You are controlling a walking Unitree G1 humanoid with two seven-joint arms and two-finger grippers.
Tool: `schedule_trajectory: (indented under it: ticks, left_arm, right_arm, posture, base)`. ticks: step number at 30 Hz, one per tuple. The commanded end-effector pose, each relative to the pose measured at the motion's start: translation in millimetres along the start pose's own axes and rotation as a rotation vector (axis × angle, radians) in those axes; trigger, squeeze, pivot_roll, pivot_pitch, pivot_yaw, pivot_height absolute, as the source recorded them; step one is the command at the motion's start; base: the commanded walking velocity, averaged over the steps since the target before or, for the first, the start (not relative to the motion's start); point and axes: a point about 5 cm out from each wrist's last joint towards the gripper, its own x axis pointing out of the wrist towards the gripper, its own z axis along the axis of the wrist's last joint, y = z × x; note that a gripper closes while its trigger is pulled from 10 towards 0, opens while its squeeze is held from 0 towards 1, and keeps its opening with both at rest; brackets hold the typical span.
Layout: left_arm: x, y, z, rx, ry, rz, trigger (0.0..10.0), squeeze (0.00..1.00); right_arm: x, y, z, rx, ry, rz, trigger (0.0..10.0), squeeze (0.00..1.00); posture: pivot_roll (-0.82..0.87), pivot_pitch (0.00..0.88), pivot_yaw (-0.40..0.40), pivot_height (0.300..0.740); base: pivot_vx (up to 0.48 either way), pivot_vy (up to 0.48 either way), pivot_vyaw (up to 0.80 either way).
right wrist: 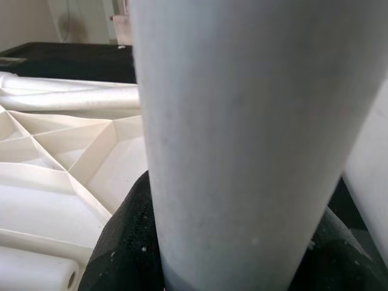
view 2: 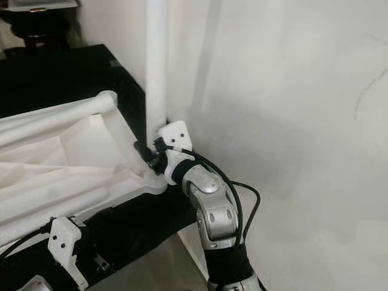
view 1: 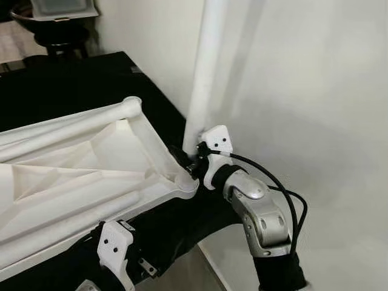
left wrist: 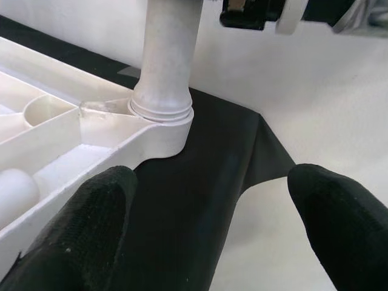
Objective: Building children table
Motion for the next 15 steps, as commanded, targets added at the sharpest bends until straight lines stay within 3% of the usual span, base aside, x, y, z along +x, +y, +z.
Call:
schedule_trajectory:
  ticks: [1,2,3,7,11,12,13,15]
  left_arm:
    - [0.1,-1.0,-3,-0.010,0.008,0.007,10.0,0.00]
    - [1.0,-1.5,-4,-0.013,0.007,0.000,10.0,0.00]
    - [1.0,-1.5,-4,-0.013,0.007,0.000,10.0,0.00]
    - [2.5,-2.1,-4,-0.017,0.006,-0.008,10.0,0.00]
    - [4.2,-3.6,-4,-0.020,0.004,-0.012,10.0,0.00]
    - [4.2,-3.6,-4,-0.020,0.004,-0.012,10.0,0.00]
    - [4.2,-4.1,-4,-0.020,0.003,-0.011,10.0,0.00]
    - [4.2,-5.0,-4,-0.021,0.002,-0.010,10.0,0.00]
  right_arm:
    - [-0.7,7.4,-17,0.030,0.109,0.044,10.0,0.00]
    - [1.8,13.1,-8,0.031,0.064,0.193,10.0,1.00]
    - [1.8,13.1,-8,0.031,0.064,0.193,10.0,1.00]
    - [1.9,17.5,5,0.028,0.001,0.385,10.0,1.00]
    - [-0.3,12.0,19,-0.054,-0.058,0.597,10.0,1.00]
    - [-0.3,12.0,19,-0.054,-0.058,0.597,10.0,1.00]
    - [-1.2,11.4,21,-0.089,-0.061,0.665,10.0,0.00]
    - [-4.1,12.0,23,-0.133,-0.052,0.776,10.0,0.00]
  posture:
    - [-0.19,0.155,-0.124,0.740]
    - [-0.19,0.152,-0.123,0.740]
    - [-0.19,0.152,-0.123,0.740]
    - [-0.19,0.148,-0.123,0.740]
    - [-0.19,0.145,-0.126,0.740]
    - [-0.19,0.145,-0.126,0.740]
    - [-0.18,0.145,-0.129,0.740]
    - [-0.18,0.147,-0.129,0.740]
  base:
    - [0.000,0.000,0.00]
    - [0.000,0.000,0.00]
    - [0.000,0.000,0.00]
    - [0.000,0.000,0.00]
    - [0.000,0.000,0.00]
    - [0.000,0.000,0.00]
    - [0.000,0.000,0.00]
    - [0.000,0.000,0.00]
